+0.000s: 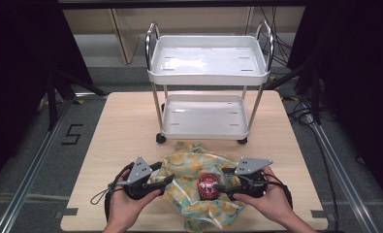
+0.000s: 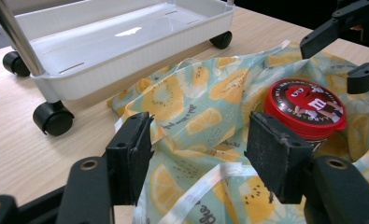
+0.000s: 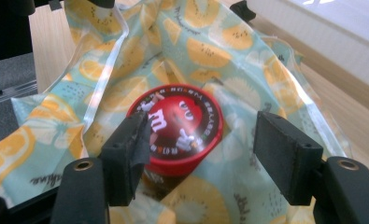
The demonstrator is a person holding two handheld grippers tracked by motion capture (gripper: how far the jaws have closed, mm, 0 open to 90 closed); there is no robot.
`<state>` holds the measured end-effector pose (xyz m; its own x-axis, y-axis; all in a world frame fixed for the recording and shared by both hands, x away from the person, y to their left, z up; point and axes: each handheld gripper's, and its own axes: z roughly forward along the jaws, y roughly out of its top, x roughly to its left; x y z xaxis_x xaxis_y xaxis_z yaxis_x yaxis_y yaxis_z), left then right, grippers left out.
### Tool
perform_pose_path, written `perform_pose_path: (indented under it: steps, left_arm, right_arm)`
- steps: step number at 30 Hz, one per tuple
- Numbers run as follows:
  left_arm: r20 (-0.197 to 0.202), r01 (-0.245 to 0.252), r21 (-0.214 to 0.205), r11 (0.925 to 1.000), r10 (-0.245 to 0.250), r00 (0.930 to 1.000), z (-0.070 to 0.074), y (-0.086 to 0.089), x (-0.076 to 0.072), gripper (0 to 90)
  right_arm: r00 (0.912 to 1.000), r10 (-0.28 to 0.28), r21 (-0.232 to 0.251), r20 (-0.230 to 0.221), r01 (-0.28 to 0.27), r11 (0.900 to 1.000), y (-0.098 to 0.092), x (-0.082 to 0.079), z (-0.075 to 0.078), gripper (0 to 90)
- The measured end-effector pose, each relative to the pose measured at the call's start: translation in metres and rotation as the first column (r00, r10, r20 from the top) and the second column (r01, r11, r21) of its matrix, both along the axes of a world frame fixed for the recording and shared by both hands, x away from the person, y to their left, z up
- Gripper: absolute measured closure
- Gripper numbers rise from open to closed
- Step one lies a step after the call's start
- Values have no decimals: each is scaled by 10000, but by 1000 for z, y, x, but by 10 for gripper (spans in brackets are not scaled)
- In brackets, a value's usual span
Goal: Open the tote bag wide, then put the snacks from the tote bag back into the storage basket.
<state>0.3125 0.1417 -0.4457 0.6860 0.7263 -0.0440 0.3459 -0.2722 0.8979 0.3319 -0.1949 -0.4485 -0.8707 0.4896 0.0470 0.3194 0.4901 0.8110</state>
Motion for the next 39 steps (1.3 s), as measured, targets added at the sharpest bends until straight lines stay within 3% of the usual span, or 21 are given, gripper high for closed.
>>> perform_pose_path:
  steps: [11,12,13,15,17,19,22,24,30,32,34,39]
  left_arm:
    - [262,-176,136,9998,172,9995,2,0,-5,399]
    - [326,-187,127,9997,183,9993,3,0,-6,399]
    - [345,-210,154,9997,204,9992,4,0,-6,398]
    - [331,-150,29,9999,149,9993,3,0,-7,396]
    - [492,-134,234,9996,122,9987,4,2,-6,395]
    - [452,-212,75,9997,209,9988,4,3,-4,395]
    - [493,-265,223,9994,253,9985,4,3,-3,395]
    - [405,-333,237,9992,323,9987,4,3,-3,395]
    - [522,-413,346,9985,395,9979,3,3,-2,385]
    - [415,-412,142,9991,405,9983,0,2,-3,385]
    - [379,-388,204,9990,380,9986,0,2,-6,385]
    - [469,-221,229,9995,211,9987,-1,2,-12,385]
  right_arm:
    - [9998,10,-46,180,-9,10000,2,0,2,366]
    - [10000,77,-63,44,-77,10000,2,-3,3,364]
    - [9994,237,-96,233,-235,9997,2,-1,3,364]
    - [9998,125,-75,124,-124,9999,2,-3,4,362]
    - [9996,289,-72,36,-288,9996,3,-3,4,358]
    - [9994,342,-17,90,-342,9994,4,-2,3,349]
    - [9977,658,43,151,-658,9978,7,1,1,339]
    - [9981,624,71,9,-624,9980,8,1,1,333]
    - [9969,769,184,155,-771,9969,7,0,-1,316]
    - [9956,924,119,139,-926,9956,7,0,-2,308]
    - [9962,874,122,48,-875,9961,9,-2,-1,302]
    - [9919,1193,154,445,-1201,9926,16,-2,1,297]
